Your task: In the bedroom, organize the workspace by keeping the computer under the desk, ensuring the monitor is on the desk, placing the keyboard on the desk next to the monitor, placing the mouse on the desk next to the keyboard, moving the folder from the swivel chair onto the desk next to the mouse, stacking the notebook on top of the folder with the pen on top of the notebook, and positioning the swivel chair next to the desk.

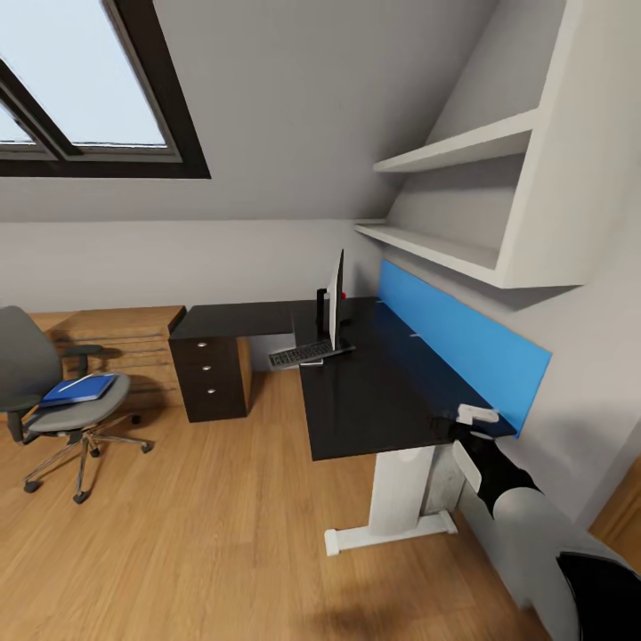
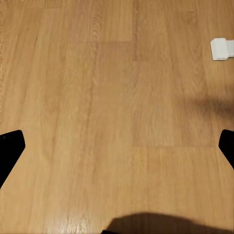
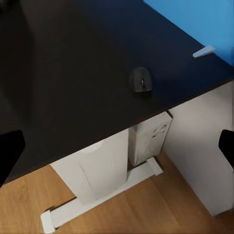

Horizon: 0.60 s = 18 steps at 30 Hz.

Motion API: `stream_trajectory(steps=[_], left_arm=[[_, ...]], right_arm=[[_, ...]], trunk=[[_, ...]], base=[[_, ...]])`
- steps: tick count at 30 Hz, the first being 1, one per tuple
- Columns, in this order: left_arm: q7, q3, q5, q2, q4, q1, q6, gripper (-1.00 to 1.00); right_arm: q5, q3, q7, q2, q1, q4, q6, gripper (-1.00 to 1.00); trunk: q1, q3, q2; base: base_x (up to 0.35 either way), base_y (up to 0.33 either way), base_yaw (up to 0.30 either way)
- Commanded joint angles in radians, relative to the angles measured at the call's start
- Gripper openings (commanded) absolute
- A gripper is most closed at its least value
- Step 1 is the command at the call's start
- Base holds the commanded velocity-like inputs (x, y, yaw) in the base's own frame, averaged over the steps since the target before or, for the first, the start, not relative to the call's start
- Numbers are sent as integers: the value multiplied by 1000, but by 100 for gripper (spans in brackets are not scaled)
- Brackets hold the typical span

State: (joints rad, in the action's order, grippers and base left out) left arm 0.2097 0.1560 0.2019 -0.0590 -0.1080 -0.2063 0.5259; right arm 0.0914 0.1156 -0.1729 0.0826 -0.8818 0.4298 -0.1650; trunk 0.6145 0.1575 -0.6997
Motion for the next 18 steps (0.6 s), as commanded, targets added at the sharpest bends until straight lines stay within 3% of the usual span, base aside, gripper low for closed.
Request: stream_trajectory(steps=[1, 13, 18], left_arm=[[5, 9, 7, 1, 1, -1, 3, 100], [4, 10, 9, 2, 2, -1, 3, 100], [5, 9, 10, 2, 2, -1, 12, 100]], right_arm=[[9, -2, -4, 1, -3, -6, 5, 100], [6, -2, -5, 7, -6, -24, 55, 100], [6, -2, -5, 21, -6, -31, 56, 100]], trunk=[[0, 2, -1], [0, 2, -1], [0, 2, -1]], base=[[67, 0, 0], [260, 0, 0], [204, 0, 0]])
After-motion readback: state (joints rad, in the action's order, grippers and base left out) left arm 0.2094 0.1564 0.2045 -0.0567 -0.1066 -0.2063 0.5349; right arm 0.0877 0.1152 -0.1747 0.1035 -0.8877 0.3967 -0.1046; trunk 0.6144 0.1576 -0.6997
